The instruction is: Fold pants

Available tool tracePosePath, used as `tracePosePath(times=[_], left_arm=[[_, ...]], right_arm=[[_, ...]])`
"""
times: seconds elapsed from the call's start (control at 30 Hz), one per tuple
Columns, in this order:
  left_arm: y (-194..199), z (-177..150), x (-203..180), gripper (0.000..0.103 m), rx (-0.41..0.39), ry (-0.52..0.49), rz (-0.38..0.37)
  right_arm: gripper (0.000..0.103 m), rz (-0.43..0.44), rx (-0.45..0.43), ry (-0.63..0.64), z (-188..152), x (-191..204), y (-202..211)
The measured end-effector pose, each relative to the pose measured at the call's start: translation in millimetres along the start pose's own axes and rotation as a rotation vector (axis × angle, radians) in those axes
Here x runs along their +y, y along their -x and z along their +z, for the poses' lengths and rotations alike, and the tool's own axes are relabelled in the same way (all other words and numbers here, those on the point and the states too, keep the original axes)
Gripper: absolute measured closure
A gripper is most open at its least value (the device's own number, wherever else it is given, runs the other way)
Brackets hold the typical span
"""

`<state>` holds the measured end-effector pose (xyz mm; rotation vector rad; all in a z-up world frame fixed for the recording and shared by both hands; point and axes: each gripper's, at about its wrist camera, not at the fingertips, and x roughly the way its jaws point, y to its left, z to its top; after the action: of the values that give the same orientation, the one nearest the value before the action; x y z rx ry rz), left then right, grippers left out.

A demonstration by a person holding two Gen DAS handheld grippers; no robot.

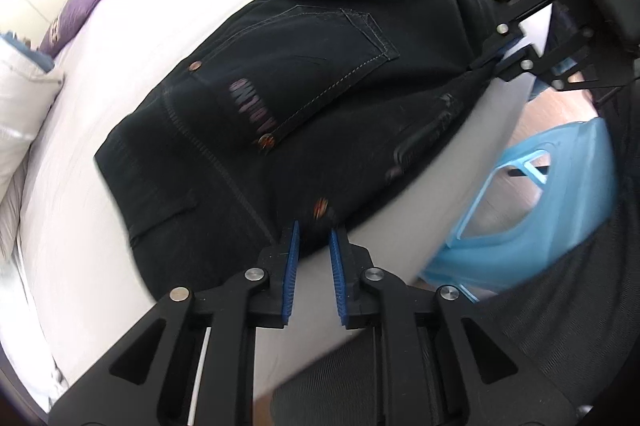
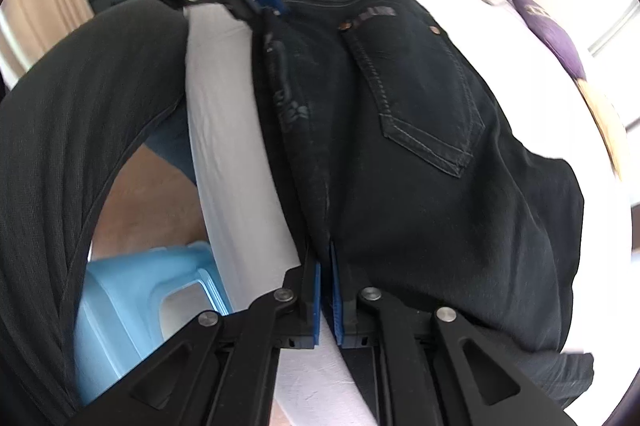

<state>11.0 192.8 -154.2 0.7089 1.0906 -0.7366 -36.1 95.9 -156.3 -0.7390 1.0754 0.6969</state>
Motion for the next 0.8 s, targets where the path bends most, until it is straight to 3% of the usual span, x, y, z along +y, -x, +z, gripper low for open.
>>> tracePosePath(times=[0.2, 0.33, 0.4, 0.43, 0.47, 0.5, 0.57, 0.67, 0.8], left_arm=[[35, 21, 26, 0.088, -0.124, 0.169, -0.001], [22, 63, 20, 0.088, -0.182, 0.229, 0.006], [7, 89, 14, 0.088, -0.188, 0.264, -0.009], [-3, 99, 12, 0.088, -0.178, 0.277, -0.031], [-17, 109, 8, 0.088, -0.155, 0.293, -0.05], [-34, 118, 4, 0.088, -0.117, 0.3, -0.064], [-66, 132, -13, 0.088, -0.042, 0.272, -0.058], [-78, 136, -22, 0.088, -0.053, 0.261, -0.01], [-67, 148, -24, 0.088, -0.055, 0.26, 0.0]], right_arm=[[0.093, -0.042, -0.013, -0.031, 1, -1, 0], [0.092, -0.051, -0.04, -0.08, -6, 2, 1], [0.086, -0.025, -0.056, -0.148, -12, -6, 4], [0.069, 0.009, -0.055, -0.18, -16, -12, 5], [0.034, 0.064, -0.051, -0.216, -21, -17, 7], [0.023, 0.098, -0.059, -0.258, -30, -21, 13], [0.022, 0.129, -0.102, -0.333, -46, -29, 30], [0.025, 0.156, -0.162, -0.56, -84, -69, 60], [0.025, 0.056, -0.262, -0.906, -147, -159, 103]])
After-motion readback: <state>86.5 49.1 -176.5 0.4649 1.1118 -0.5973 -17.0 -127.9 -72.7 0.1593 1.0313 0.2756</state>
